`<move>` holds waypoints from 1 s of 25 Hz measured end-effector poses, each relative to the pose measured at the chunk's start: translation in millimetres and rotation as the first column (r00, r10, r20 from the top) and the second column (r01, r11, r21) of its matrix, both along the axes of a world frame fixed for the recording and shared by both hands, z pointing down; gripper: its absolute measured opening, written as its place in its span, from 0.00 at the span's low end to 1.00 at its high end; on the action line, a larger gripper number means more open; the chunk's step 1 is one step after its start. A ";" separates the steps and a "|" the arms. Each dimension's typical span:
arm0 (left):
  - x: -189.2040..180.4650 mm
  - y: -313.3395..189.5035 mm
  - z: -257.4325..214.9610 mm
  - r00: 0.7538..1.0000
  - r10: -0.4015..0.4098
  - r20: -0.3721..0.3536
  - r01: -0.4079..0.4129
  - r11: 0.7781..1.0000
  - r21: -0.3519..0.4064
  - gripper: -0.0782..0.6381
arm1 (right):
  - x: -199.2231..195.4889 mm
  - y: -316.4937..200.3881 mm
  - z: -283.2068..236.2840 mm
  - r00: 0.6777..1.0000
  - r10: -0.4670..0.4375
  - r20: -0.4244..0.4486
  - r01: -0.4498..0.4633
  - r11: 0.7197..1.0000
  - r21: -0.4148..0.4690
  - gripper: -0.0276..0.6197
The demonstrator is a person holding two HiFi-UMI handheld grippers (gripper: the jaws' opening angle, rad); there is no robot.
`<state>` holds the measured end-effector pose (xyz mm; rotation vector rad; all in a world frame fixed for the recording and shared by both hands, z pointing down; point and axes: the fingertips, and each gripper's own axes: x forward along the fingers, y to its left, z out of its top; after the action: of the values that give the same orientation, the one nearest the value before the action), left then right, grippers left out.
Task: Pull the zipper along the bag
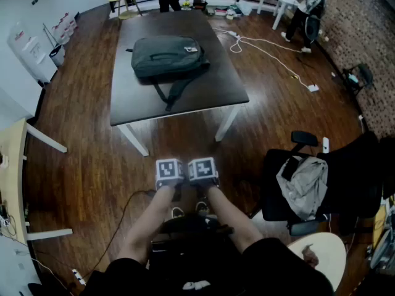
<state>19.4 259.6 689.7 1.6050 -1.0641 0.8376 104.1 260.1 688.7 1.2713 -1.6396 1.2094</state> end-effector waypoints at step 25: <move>-29.9 -20.6 -1.7 0.999 0.042 -0.013 -0.042 0.999 0.007 0.11 | -39.5 -30.8 -13.7 0.997 0.057 0.060 -0.062 0.995 0.082 0.07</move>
<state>-10.5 239.0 687.9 1.6412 -1.0280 0.8505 64.6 229.4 675.1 1.3577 -1.7209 1.2343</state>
